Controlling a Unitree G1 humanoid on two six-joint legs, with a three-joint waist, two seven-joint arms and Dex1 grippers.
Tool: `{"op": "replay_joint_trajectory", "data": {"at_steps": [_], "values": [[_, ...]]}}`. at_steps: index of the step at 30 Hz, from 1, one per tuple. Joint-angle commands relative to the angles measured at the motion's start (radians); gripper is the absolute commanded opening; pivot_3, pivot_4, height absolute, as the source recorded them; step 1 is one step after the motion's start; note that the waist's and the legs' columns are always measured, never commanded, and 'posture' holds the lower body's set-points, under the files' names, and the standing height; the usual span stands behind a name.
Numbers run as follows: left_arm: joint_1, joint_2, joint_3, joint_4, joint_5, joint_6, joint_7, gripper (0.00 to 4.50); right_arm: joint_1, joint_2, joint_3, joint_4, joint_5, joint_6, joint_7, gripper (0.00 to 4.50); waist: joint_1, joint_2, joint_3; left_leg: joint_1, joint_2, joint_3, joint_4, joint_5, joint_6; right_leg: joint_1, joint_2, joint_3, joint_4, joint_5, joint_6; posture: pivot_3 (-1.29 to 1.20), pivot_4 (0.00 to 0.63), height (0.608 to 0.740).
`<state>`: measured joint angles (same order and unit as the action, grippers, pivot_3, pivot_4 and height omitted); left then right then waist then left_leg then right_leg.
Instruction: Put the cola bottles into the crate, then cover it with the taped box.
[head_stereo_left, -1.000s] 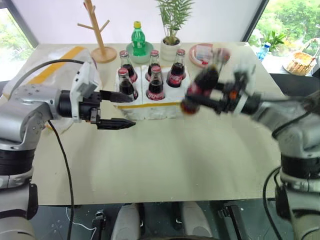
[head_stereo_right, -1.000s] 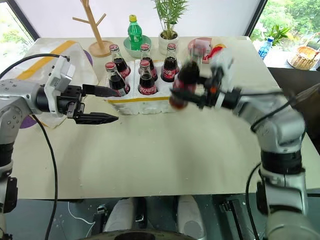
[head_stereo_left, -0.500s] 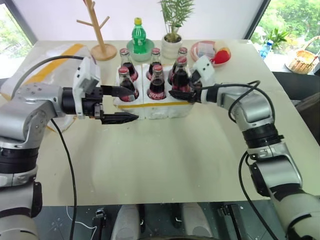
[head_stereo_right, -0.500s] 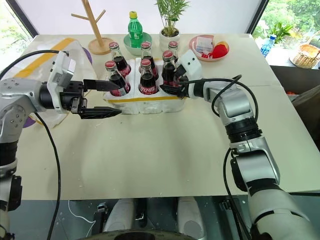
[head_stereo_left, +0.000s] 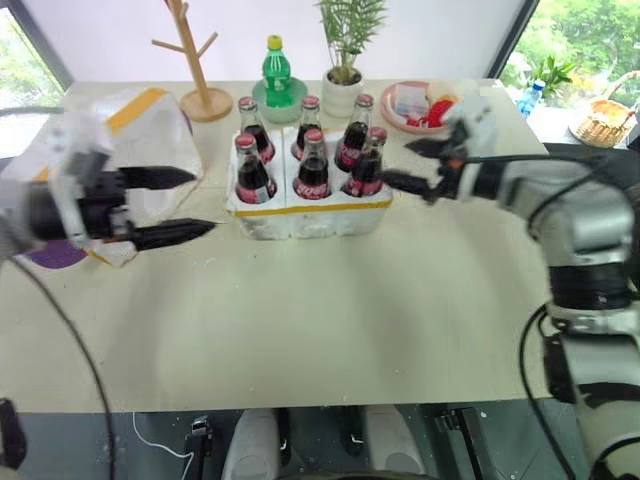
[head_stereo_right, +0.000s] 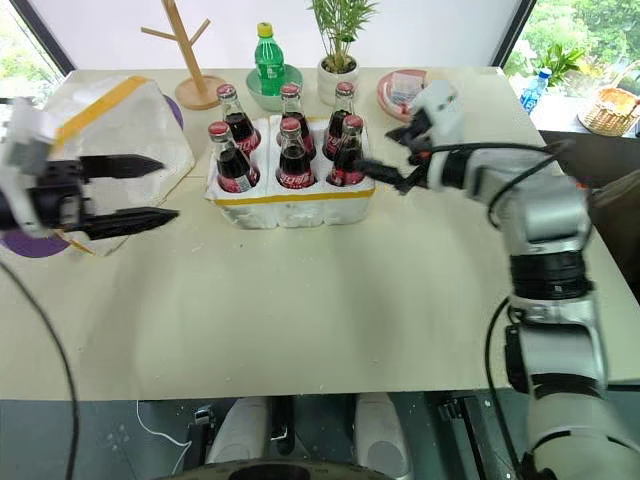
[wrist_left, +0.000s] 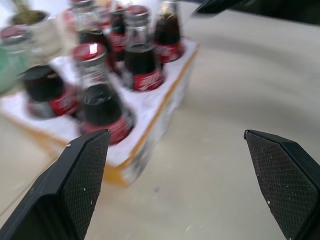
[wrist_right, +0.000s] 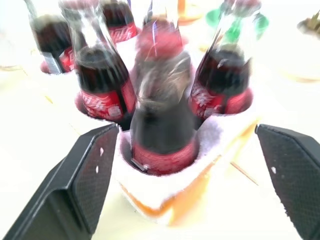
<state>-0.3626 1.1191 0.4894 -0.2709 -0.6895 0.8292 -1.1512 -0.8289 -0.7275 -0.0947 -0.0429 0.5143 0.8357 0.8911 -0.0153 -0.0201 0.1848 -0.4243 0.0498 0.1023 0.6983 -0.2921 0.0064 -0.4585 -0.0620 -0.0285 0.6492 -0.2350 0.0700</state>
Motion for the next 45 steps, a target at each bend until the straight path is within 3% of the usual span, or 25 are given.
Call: {"op": "replay_joint_trajectory", "data": {"at_steps": [1, 8, 13, 20, 25, 30, 36, 44, 45], "values": [[0.098, 0.097, 0.178, 0.008, 0.097, 0.029, 0.027, 4.5, -0.004, -0.075, -0.072, -0.091, 0.099, 0.054, 0.074, 4.48, -0.002, 0.0, 0.0, 0.001, 0.0, 0.0, 0.0, 0.0, 0.0, 0.0, 0.0, 0.0, 0.001, 0.0, 0.0, 0.0, 0.15, 0.74], [0.434, 0.241, 0.424, 0.158, 0.347, 0.092, -0.081, 4.5, 0.033, -0.177, -0.105, -0.196, 0.264, 0.116, 0.227, 4.48, -0.001, 0.0, 0.0, 0.003, 0.001, 0.003, -0.001, 0.0, 0.0, 0.001, 0.0, 0.0, 0.001, 0.0, -0.001, 0.0, 0.15, 0.74], [0.456, 0.342, 0.286, 0.426, 0.45, -0.036, -0.072, 4.5, 0.01, -0.143, -0.091, -0.21, 0.313, 0.098, 0.239, 4.48, 0.003, 0.001, 0.0, 0.003, 0.0, 0.003, -0.002, 0.0, -0.001, 0.001, -0.001, 0.0, 0.001, -0.002, -0.003, 0.0, 0.15, 0.74], [0.145, 0.329, -0.127, 0.676, 0.477, -0.219, -0.048, 4.5, 0.023, -0.125, -0.069, -0.2, 0.294, 0.061, 0.225, 4.48, 0.005, 0.0, -0.001, 0.001, 0.0, 0.006, -0.001, 0.0, -0.001, -0.001, -0.002, -0.001, 0.001, 0.0, -0.001, 0.0, 0.15, 0.74], [-0.169, 0.255, -0.38, 0.865, 0.574, -0.279, -0.083, 4.5, 0.067, -0.131, -0.079, -0.232, 0.299, 0.05, 0.2, 4.48, 0.008, 0.0, -0.001, 0.0, 0.0, 0.006, -0.001, 0.0, 0.0, -0.002, 0.0, -0.001, 0.001, 0.0, -0.001, 0.0, 0.15, 0.74], [-0.406, 0.179, -0.528, 1.033, 0.664, -0.309, -0.143, 4.5, 0.102, -0.144, -0.105, -0.268, 0.318, 0.057, 0.173, 4.48, 0.007, -0.001, -0.001, -0.001, -0.001, 0.006, 0.0, 0.0, 0.0, -0.002, 0.0, -0.001, 0.002, 0.0, -0.001, 0.0, 0.15, 0.74], [-0.542, 0.12, -0.598, 1.162, 0.736, -0.369, -0.162, 4.5, 0.133, -0.142, -0.129, -0.301, 0.335, 0.063, 0.133, 4.48, 0.004, -0.002, -0.002, -0.001, 0.0, 0.005, 0.001, 0.0, 0.0, -0.002, 0.0, -0.001, 0.002, 0.0, -0.001, 0.0, 0.15, 0.74], [-0.589, 0.117, -0.614, 1.215, 0.777, -0.406, -0.184, 0.67, 0.164, -0.166, -0.132, -0.3, 0.327, 0.046, 0.111, 4.5, 0.004, -0.002, -0.002, -0.001, 0.0, 0.005, 0.001, 0.0, 0.0, -0.002, 0.0, -0.001, 0.002, 0.0, -0.001, 0.0, 0.15, 0.74], [-0.588, 0.122, -0.614, 1.218, 0.783, -0.417, -0.177, 0.37, 0.164, -0.173, -0.131, -0.292, 0.328, 0.05, 0.112, 4.5, 0.004, -0.002, -0.002, -0.001, 0.0, 0.005, 0.001, 0.0, 0.0, -0.002, 0.0, -0.001, 0.002, 0.0, -0.001, 0.0, 0.15, 0.74]]}}
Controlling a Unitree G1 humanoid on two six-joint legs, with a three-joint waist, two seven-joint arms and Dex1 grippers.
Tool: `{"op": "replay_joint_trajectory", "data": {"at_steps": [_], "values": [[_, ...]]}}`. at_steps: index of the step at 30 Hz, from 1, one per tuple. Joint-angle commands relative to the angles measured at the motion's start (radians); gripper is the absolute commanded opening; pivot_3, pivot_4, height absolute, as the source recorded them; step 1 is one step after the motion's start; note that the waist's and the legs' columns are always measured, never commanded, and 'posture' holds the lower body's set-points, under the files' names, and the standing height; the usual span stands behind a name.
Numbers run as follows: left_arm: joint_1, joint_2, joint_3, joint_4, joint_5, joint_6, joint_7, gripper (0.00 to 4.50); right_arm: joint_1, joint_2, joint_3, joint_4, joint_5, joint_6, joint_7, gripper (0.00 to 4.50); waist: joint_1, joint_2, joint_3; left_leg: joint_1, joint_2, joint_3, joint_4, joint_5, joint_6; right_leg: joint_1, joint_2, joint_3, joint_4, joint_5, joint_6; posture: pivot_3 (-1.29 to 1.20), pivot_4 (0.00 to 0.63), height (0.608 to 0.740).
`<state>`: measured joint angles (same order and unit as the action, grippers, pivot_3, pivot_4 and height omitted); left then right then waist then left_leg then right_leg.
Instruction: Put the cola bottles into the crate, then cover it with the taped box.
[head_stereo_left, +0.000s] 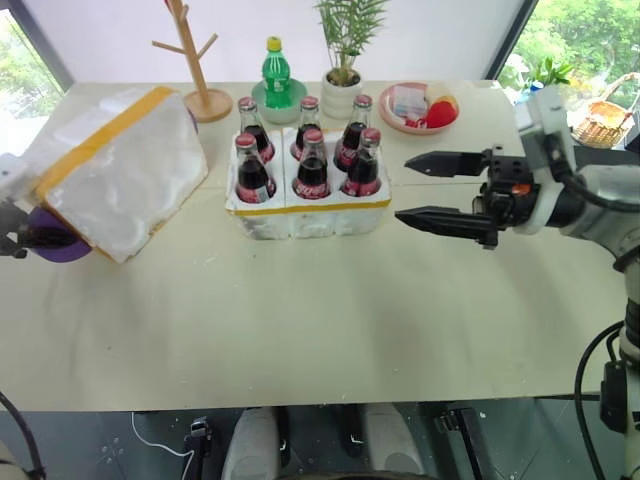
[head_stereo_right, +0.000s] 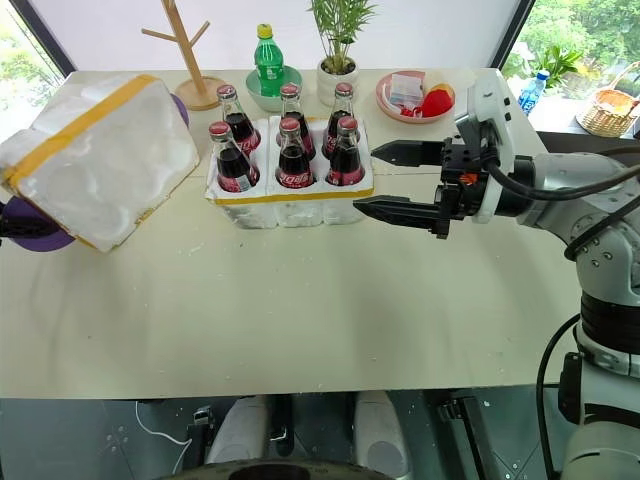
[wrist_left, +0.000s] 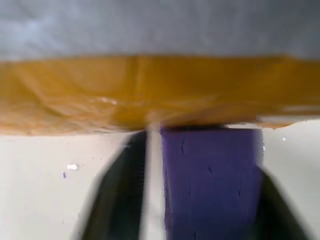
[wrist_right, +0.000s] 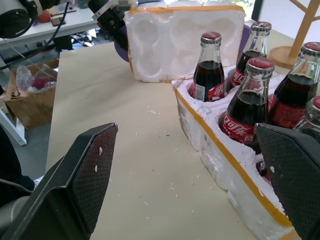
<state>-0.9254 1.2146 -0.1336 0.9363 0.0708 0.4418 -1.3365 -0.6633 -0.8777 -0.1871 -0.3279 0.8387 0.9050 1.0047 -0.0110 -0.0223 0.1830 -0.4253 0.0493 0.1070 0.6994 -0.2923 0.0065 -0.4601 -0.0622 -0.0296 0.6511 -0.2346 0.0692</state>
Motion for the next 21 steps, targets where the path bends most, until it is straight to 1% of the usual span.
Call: {"op": "replay_joint_trajectory", "data": {"at_steps": [1, 5, 7, 11, 15, 17, 21], "values": [[-0.024, 0.029, 0.012, 0.013, 0.029, -0.043, 0.02, 0.37, -0.001, -0.031, -0.039, 0.006, 0.005, -0.011, 0.001, 4.5, 0.0, 0.0, 0.0, 0.0, 0.0, 0.0, 0.0, 0.0, 0.0, 0.0, 0.0, 0.0, 0.0, 0.0, 0.0, 0.0, 0.15, 0.74], [-0.026, 0.029, 0.05, -0.007, 0.037, -0.13, 0.143, 0.37, 0.008, -0.076, -0.037, 0.067, -0.028, -0.023, 0.021, 4.5, 0.0, 0.0, 0.0, 0.0, 0.0, 0.0, 0.0, 0.0, 0.0, 0.0, 0.0, 0.0, 0.0, 0.0, 0.0, 0.0, 0.15, 0.74], [-0.035, 0.019, 0.076, -0.026, 0.048, -0.255, 0.282, 0.37, 0.017, -0.096, -0.031, 0.091, -0.071, -0.061, 0.02, 4.5, 0.001, -0.001, 0.0, 0.0, 0.0, 0.0, 0.0, 0.0, 0.0, 0.0, -0.001, 0.0, 0.0, 0.0, 0.0, 0.0, 0.15, 0.74], [-0.071, 0.003, 0.067, -0.095, 0.139, -0.605, 0.557, 0.37, 0.035, -0.131, -0.039, 0.139, -0.1, -0.085, 0.042, 4.5, 0.007, -0.002, 0.0, 0.0, 0.0, 0.0, 0.0, 0.0, 0.0, 0.0, -0.001, 0.0, 0.0, 0.0, 0.0, 0.0, 0.15, 0.74], [-0.178, -0.093, 0.082, -0.185, 0.126, -0.686, 0.648, 0.37, 0.058, -0.152, -0.049, 0.152, -0.103, -0.085, 0.058, 4.5, 0.027, -0.003, -0.001, 0.0, -0.001, 0.0, 0.001, 0.0, 0.0, 0.001, -0.002, 0.0, 0.0, 0.001, 0.001, 0.0, 0.15, 0.74], [-0.21, -0.141, 0.073, -0.232, 0.135, -0.732, 0.68, 0.37, 0.067, -0.151, -0.056, 0.145, -0.099, -0.081, 0.054, 4.5, 0.027, -0.003, -0.001, 0.0, -0.001, 0.0, 0.002, 0.0, 0.0, 0.001, -0.002, 0.0, 0.0, 0.001, 0.002, 0.0, 0.15, 0.74], [-0.257, -0.238, 0.062, -0.289, 0.146, -0.757, 0.718, 0.37, 0.083, -0.138, -0.072, 0.125, -0.088, -0.062, 0.027, 4.5, 0.022, -0.003, -0.001, 0.0, -0.001, 0.0, 0.002, 0.002, -0.004, 0.002, -0.001, 0.0, 0.0, 0.001, 0.002, 0.0, 0.15, 0.74]]}}
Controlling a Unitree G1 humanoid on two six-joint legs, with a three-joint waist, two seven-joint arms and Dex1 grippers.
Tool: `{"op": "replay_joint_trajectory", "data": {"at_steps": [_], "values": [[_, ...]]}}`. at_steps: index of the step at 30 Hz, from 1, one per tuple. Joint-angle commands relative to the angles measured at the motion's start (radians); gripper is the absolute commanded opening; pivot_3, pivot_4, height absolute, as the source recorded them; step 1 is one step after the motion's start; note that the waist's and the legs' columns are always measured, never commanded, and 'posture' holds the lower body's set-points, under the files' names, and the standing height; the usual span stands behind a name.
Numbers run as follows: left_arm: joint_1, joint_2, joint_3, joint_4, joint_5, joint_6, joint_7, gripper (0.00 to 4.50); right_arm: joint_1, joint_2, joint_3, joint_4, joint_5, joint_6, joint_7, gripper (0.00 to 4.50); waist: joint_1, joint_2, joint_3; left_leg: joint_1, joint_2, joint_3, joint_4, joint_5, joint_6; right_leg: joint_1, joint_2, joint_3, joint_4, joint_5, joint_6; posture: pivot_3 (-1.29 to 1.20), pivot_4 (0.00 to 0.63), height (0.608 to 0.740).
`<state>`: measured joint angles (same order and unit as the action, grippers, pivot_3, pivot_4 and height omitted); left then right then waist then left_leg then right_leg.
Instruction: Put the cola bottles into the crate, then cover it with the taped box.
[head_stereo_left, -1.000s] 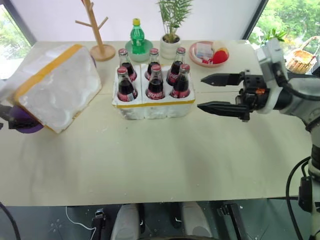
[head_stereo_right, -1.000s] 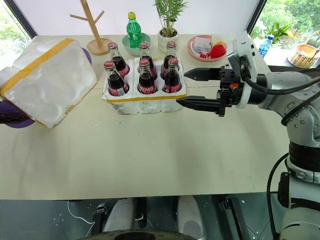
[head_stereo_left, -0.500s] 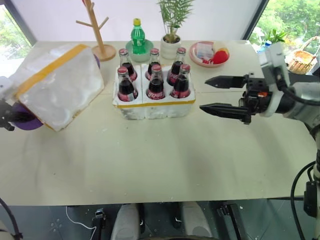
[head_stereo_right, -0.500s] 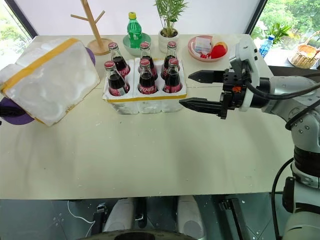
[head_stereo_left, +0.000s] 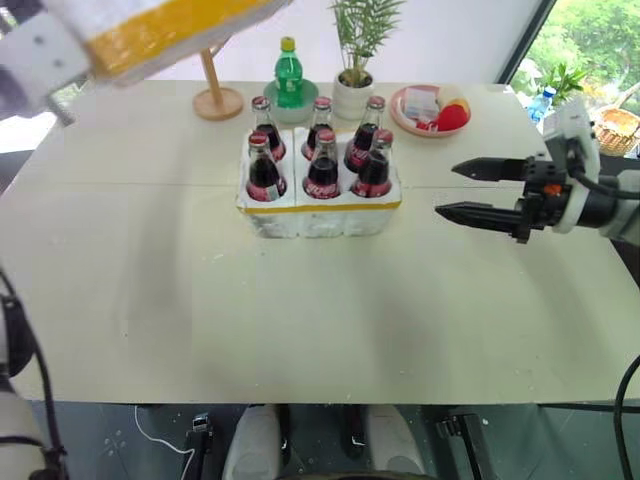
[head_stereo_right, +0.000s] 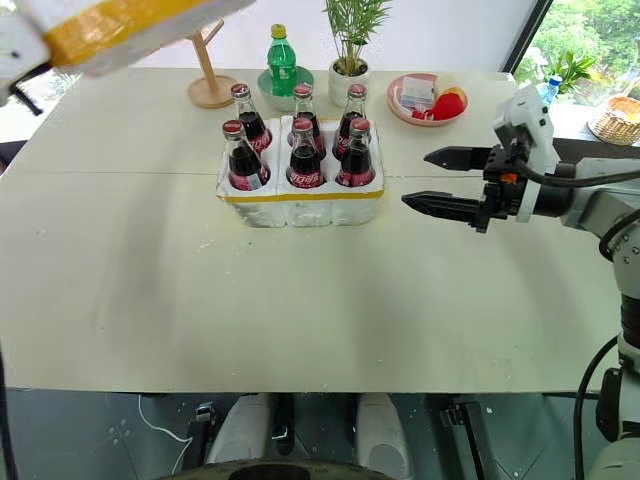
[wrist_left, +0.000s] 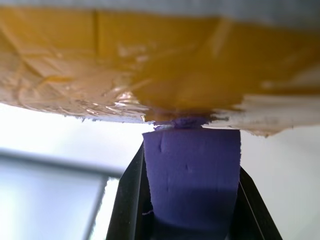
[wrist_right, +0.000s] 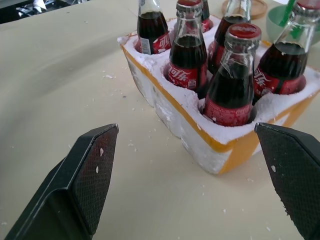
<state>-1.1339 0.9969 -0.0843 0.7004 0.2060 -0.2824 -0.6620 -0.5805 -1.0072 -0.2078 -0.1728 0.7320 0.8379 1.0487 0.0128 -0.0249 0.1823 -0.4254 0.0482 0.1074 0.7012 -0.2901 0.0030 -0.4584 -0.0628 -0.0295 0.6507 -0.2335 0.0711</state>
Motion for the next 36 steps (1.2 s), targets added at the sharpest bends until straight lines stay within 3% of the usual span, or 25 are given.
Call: {"op": "replay_joint_trajectory", "data": {"at_steps": [1, 9, 20, 28, 36], "values": [[-0.053, -0.036, 0.005, -0.062, 0.023, -0.053, 0.053, 0.37, 0.004, -0.007, -0.054, -0.035, 0.022, 0.009, -0.023, 4.5, -0.004, 0.0, 0.0, 0.0, 0.0, 0.0, 0.0, 0.0, 0.0, 0.0, 0.0, 0.0, 0.0, 0.0, 0.0, 0.0, 0.15, 0.74], [0.081, -0.07, -0.077, -0.216, 0.183, -0.186, 0.127, 0.37, 0.055, 0.009, -0.098, -0.105, 0.067, 0.05, -0.086, 4.5, -0.005, 0.001, 0.0, 0.001, 0.001, 0.0, 0.0, 0.001, -0.001, 0.0, 0.001, 0.001, 0.0, 0.0, 0.0, 0.0, 0.15, 0.74], [0.182, -0.089, -0.145, -0.341, 0.48, -0.167, 0.304, 0.37, 0.064, 0.039, -0.123, -0.14, 0.124, 0.081, -0.168, 4.5, 0.0, 0.0, 0.0, 0.001, 0.0, 0.0, 0.0, 0.0, 0.001, 0.001, 0.001, 0.001, 0.0, 0.0, 0.0, 0.0, 0.15, 0.74], [0.325, -0.078, -0.105, -0.447, 0.433, -0.13, 0.244, 4.4, 0.054, 0.048, -0.106, -0.142, 0.132, 0.08, -0.188, 4.5, -0.002, 0.001, 0.0, 0.001, 0.001, -0.001, 0.0, 0.0, 0.0, 0.001, 0.001, 0.001, 0.0, 0.0, 0.0, 0.0, 0.15, 0.74], [0.693, 0.035, 0.135, -0.713, 0.221, -0.071, 0.146, 4.46, 0.086, 0.03, -0.11, -0.12, 0.109, 0.06, -0.163, 4.5, -0.003, 0.001, 0.0, 0.001, 0.002, -0.001, 0.0, -0.001, 0.001, 0.001, 0.0, 0.001, 0.0, 0.0, 0.0, 0.0, 0.15, 0.74]]}}
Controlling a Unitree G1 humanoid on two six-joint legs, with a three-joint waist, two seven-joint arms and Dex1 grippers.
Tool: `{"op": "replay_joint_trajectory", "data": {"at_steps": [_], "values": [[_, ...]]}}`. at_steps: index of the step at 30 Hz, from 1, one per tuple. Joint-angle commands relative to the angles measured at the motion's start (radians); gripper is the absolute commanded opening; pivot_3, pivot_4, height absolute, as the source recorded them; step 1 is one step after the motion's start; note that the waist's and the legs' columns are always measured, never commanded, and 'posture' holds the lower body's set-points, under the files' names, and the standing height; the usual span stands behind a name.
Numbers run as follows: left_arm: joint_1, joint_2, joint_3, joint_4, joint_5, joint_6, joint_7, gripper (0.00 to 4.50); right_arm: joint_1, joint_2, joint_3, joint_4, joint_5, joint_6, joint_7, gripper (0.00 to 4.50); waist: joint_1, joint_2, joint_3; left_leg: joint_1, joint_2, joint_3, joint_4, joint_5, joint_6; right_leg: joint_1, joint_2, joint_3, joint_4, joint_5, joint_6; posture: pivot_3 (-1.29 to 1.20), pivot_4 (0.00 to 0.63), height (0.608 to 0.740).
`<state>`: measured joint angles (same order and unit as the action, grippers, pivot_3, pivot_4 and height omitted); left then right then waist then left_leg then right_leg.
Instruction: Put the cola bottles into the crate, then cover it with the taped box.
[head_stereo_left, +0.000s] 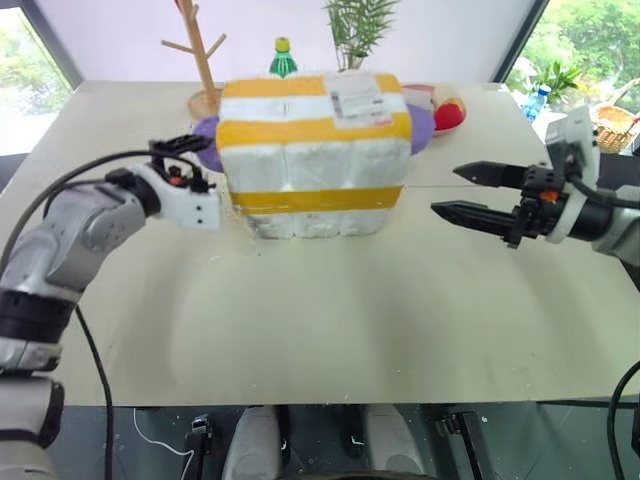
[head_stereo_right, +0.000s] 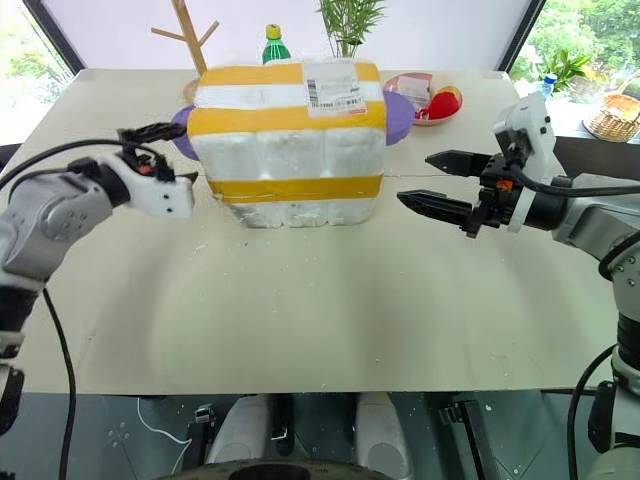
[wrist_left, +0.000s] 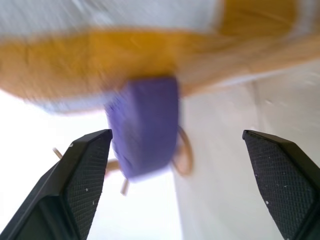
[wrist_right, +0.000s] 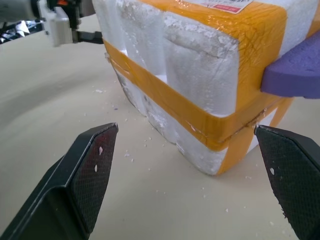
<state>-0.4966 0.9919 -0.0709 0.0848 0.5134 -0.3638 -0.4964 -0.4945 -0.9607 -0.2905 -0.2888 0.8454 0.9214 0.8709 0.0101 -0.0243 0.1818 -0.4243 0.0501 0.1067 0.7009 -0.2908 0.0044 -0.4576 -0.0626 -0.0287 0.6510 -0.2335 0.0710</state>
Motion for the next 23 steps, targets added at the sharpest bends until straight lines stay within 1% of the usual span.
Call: {"op": "replay_joint_trajectory", "data": {"at_steps": [1, 4, 6, 7, 8, 10, 11, 12, 13, 16, 18, 23], "values": [[0.098, 0.05, 0.158, -0.12, -0.13, 0.005, -0.034, 4.46, 0.002, -0.019, -0.025, 0.003, -0.01, -0.03, 0.02, 4.5, 0.001, 0.0, 0.0, 0.0, 0.0, 0.0, 0.0, -0.001, 0.001, 0.0, 0.0, 0.0, 0.0, 0.0, 0.0, 0.0, 0.15, 0.74], [0.164, 0.051, 0.241, -0.158, -0.223, 0.02, -0.055, 4.46, 0.002, -0.019, -0.016, 0.022, -0.024, -0.045, 0.034, 4.5, 0.005, 0.0, 0.0, 0.001, 0.0, 0.0, 0.0, -0.001, 0.002, 0.002, -0.001, 0.0, 0.0, 0.0, 0.0, 0.0, 0.15, 0.74], [0.203, 0.037, 0.302, -0.181, -0.383, 0.113, -0.14, 4.46, -0.007, -0.016, -0.003, 0.04, -0.036, -0.056, 0.047, 4.5, 0.003, 0.0, 0.0, 0.001, 0.0, -0.001, 0.0, -0.001, 0.002, 0.002, -0.002, -0.001, 0.0, 0.0, 0.0, 0.0, 0.15, 0.74], [0.217, 0.026, 0.341, -0.185, -0.498, 0.207, -0.2, 4.46, -0.012, -0.015, 0.007, 0.052, -0.045, -0.064, 0.058, 4.5, 0.002, 0.0, 0.0, 0.002, 0.0, -0.001, 0.0, -0.001, 0.002, 0.003, -0.002, -0.001, 0.0, 0.0, 0.0, 0.0, 0.15, 0.74], [0.226, 0.02, 0.366, -0.19, -0.575, 0.274, -0.24, 4.46, -0.016, -0.014, 0.014, 0.059, -0.052, -0.071, 0.066, 4.5, 0.0, 0.0, 0.0, 0.003, 0.0, 0.0, 0.0, -0.001, 0.002, 0.003, -0.001, 0.0, 0.0, 0.0, 0.0, 0.0, 0.15, 0.74], [0.205, 0.019, 0.45, -0.184, -0.848, 0.612, -0.341, 4.46, -0.028, -0.024, 0.033, 0.085, -0.069, -0.089, 0.1, 4.5, -0.001, 0.0, 0.0, 0.005, 0.0, 0.0, 0.0, -0.001, 0.002, 0.005, 0.0, 0.0, 0.0, 0.0, 0.0, 0.0, 0.15, 0.74], [0.187, 0.041, 0.49, -0.164, -0.977, 0.763, -0.409, 4.46, -0.036, -0.031, 0.045, 0.1, -0.079, -0.098, 0.122, 4.5, -0.004, 0.0, 0.0, 0.006, 0.0, -0.001, 0.0, -0.001, 0.002, 0.005, 0.0, 0.0, 0.0, 0.0, 0.0, 0.0, 0.15, 0.74], [0.169, 0.063, 0.526, -0.14, -1.079, 0.877, -0.471, 4.46, -0.046, -0.037, 0.057, 0.115, -0.09, -0.108, 0.142, 4.5, -0.006, 0.0, 0.0, 0.006, 0.001, -0.001, 0.0, -0.001, 0.002, 0.006, 0.001, -0.001, 0.001, 0.0, 0.0, 0.0, 0.15, 0.74], [0.153, 0.105, 0.545, -0.108, -1.149, 0.984, -0.532, 4.46, -0.057, -0.044, 0.068, 0.133, -0.101, -0.118, 0.165, 4.5, -0.008, 0.0, 0.0, 0.006, 0.001, -0.001, 0.0, -0.001, 0.002, 0.006, 0.001, -0.001, 0.001, 0.0, 0.0, 0.0, 0.15, 0.74], [0.121, 0.211, 0.558, -0.018, -1.242, 1.13, -0.691, 4.46, -0.097, -0.051, 0.101, 0.177, -0.126, -0.142, 0.215, 4.5, -0.016, 0.001, 0.0, 0.006, 0.0, -0.001, 0.0, -0.001, 0.002, 0.006, 0.001, -0.001, 0.0, 0.0, 0.0, 0.0, 0.15, 0.74], [0.122, 0.269, 0.552, 0.015, -1.26, 1.143, -0.797, 4.46, -0.118, -0.047, 0.12, 0.197, -0.143, -0.161, 0.241, 4.5, -0.021, 0.001, 0.0, 0.006, 0.0, -0.001, -0.001, -0.001, 0.002, 0.007, 0.001, -0.001, -0.001, 0.0, 0.0, 0.0, 0.15, 0.74], [0.07, 0.327, 0.49, 0.057, -1.236, 1.136, -0.867, 4.46, -0.163, -0.023, 0.157, 0.233, -0.169, -0.186, 0.274, 4.5, -0.021, 0.001, 0.0, 0.007, 0.0, -0.001, -0.002, -0.001, 0.002, 0.007, 0.001, -0.001, -0.001, -0.001, -0.001, 0.0, 0.15, 0.74]]}}
